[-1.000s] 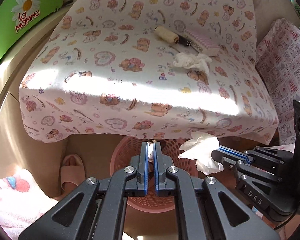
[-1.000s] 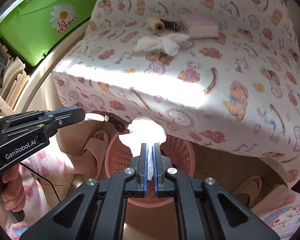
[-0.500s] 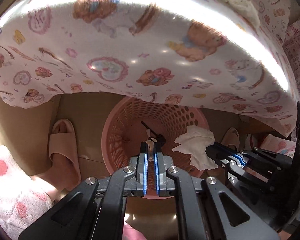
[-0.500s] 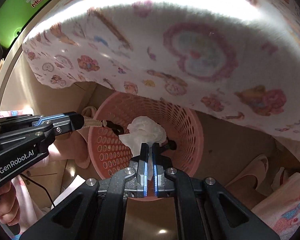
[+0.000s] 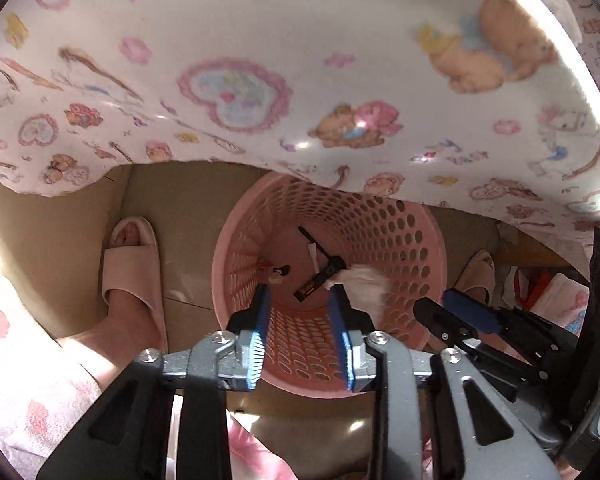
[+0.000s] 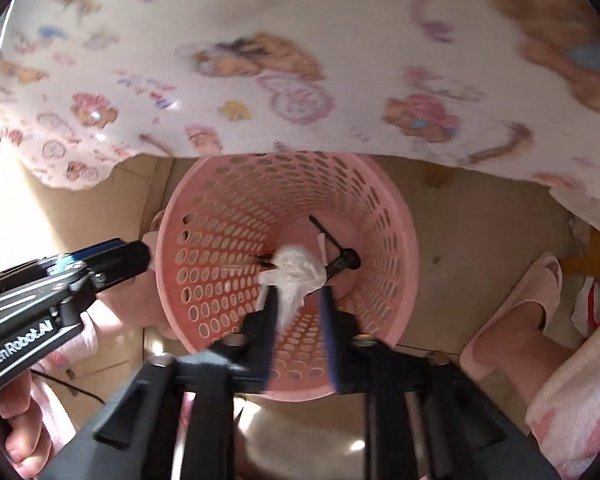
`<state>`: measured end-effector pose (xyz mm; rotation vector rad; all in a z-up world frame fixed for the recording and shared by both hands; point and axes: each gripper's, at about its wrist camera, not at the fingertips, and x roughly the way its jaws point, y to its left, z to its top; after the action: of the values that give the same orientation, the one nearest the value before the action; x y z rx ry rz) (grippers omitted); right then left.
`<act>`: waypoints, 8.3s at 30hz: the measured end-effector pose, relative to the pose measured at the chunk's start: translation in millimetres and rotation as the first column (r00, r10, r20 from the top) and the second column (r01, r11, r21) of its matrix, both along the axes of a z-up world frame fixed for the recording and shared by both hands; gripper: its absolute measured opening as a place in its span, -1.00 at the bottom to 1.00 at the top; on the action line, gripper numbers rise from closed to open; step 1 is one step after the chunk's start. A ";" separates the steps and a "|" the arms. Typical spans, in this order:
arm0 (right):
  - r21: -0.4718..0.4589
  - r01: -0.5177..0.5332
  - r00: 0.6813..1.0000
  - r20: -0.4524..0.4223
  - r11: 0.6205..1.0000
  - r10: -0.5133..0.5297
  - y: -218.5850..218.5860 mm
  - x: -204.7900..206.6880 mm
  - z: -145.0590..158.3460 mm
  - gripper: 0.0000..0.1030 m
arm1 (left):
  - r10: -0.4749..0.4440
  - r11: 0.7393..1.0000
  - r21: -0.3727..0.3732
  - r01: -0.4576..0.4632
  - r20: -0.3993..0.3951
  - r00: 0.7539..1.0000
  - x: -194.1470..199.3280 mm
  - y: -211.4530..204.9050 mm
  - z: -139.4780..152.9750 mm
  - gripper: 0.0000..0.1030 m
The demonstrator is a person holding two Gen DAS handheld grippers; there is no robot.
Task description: Collect trash
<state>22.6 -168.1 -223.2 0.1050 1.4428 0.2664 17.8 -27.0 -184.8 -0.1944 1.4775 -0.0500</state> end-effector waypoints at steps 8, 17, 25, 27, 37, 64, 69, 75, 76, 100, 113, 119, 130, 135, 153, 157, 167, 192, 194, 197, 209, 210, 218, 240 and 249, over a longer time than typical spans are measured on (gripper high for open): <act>-0.039 -0.012 0.996 0.093 0.999 0.016 -2.9 -1.1 33.2 -0.24 | -0.017 0.999 0.034 0.014 0.096 0.995 -3.6 0.5 34.3 -0.24; -0.005 -0.057 0.926 0.373 0.998 0.054 -21.1 -20.6 124.7 -0.05 | -0.017 0.998 0.066 -0.008 0.370 0.929 -16.9 18.0 115.4 0.42; 0.047 -0.025 0.831 0.556 0.999 -0.005 -36.4 -34.1 174.0 0.14 | -0.033 0.994 0.103 -0.031 0.565 0.824 -30.9 17.7 163.0 0.55; 0.029 -0.012 0.809 0.588 1.000 -0.007 -35.7 -35.0 182.2 0.18 | -0.044 0.991 0.127 -0.041 0.604 0.795 -35.2 15.8 168.4 0.66; 0.009 0.000 0.790 0.613 1.000 -0.006 -40.3 -33.0 192.3 0.28 | -0.080 0.988 0.156 -0.025 0.628 0.774 -22.4 3.5 157.7 0.98; 0.040 0.075 0.769 0.634 0.996 -0.083 -81.6 7.0 209.4 0.28 | -0.157 0.977 -0.013 0.212 0.625 0.765 53.2 -50.0 126.3 -0.33; 0.031 0.081 0.772 0.631 0.996 -0.083 -82.6 5.4 207.7 0.28 | -0.162 0.981 0.015 0.195 0.619 0.768 53.5 -44.6 122.3 -0.95; 0.040 0.104 0.775 0.622 0.994 -0.106 -88.5 4.6 205.4 0.28 | -0.119 0.981 -0.044 0.190 0.634 0.764 47.3 -35.5 131.1 -0.99; 0.040 0.105 0.777 0.621 0.994 -0.107 -88.9 4.3 205.0 0.28 | -0.118 0.982 -0.040 0.186 0.639 0.760 44.6 -35.0 133.2 -0.99; 0.011 0.082 0.794 0.604 0.997 -0.071 -76.7 1.3 197.3 0.29 | -0.108 0.992 0.111 0.051 0.601 0.792 14.6 -25.1 145.3 0.10; 0.010 0.074 0.793 0.606 0.997 -0.066 -76.1 1.6 196.5 0.29 | -0.149 0.988 0.118 0.100 0.556 0.818 30.2 -30.6 122.1 -0.72; 0.014 0.077 0.796 0.602 0.997 -0.070 -77.4 2.7 195.6 0.29 | -0.090 0.995 0.079 0.054 0.581 0.809 25.4 -19.2 137.6 -0.76; 0.017 0.006 0.724 0.690 1.000 -0.016 -73.1 42.7 217.5 0.57 | 0.005 0.997 0.060 -0.052 0.601 0.799 24.9 10.7 152.7 -0.76; 0.033 -0.015 0.726 0.688 0.999 -0.012 -67.0 74.4 208.5 0.64 | 0.012 0.998 0.048 -0.051 0.600 0.800 23.9 11.7 152.4 -0.76; -0.063 -0.033 0.732 0.678 0.997 0.067 -31.3 117.2 176.8 0.51 | 0.016 0.998 0.045 -0.054 0.601 0.799 26.5 13.7 153.3 -0.75; -0.075 -0.052 0.747 0.659 0.996 0.088 -28.7 122.1 168.8 0.29 | 0.041 0.998 0.021 -0.066 0.591 0.806 27.5 17.8 152.2 -0.75; -0.025 -0.055 0.738 0.672 0.998 0.057 -30.7 100.8 174.8 0.02 | 0.053 0.997 0.016 -0.078 0.598 0.800 24.3 22.4 156.9 -0.75; 0.079 -0.113 0.733 0.680 0.990 0.030 -31.5 -28.2 226.6 0.02 | 0.028 1.000 -0.019 -0.021 0.608 0.794 -20.0 14.9 179.0 -0.75; 0.101 -0.117 0.754 0.656 0.988 0.022 -32.3 -36.0 221.7 0.02 | 0.021 1.000 -0.021 -0.011 0.601 0.799 -28.6 13.4 176.4 -0.75; 0.105 -0.126 0.779 0.626 0.986 0.033 -30.2 -46.8 213.9 0.02 | 0.032 0.999 -0.038 -0.012 0.567 0.823 -38.5 16.6 166.5 -0.75; 0.099 -0.152 0.890 0.446 0.984 0.092 -18.3 -57.5 167.7 0.02 | -0.004 0.998 -0.062 0.025 0.309 0.951 -38.1 6.8 114.3 -0.75; 0.096 -0.152 0.894 0.438 0.984 0.095 -17.7 -56.2 164.5 0.02 | -0.011 0.998 -0.057 0.029 0.298 0.954 -38.5 4.6 111.1 -0.75; 0.096 -0.153 0.952 0.282 0.984 0.121 -9.5 -51.4 121.5 0.02 | -0.024 0.998 -0.044 0.033 0.193 0.981 -34.7 0.6 85.1 -0.75; -0.050 -0.084 0.995 -0.064 0.995 0.080 2.9 -22.7 -21.2 0.03 | -0.034 0.999 0.034 0.039 -0.126 0.991 -10.2 -16.2 -42.2 -0.74; -0.024 -0.053 0.993 -0.109 0.998 0.050 2.8 -18.0 -36.3 0.02 | -0.045 0.993 0.099 0.067 -0.205 0.978 -13.4 -18.4 -74.3 -0.71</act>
<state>4.6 -165.3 -259.5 0.0608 1.5582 0.2874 4.4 -45.4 -259.1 -0.0729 1.6846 0.0027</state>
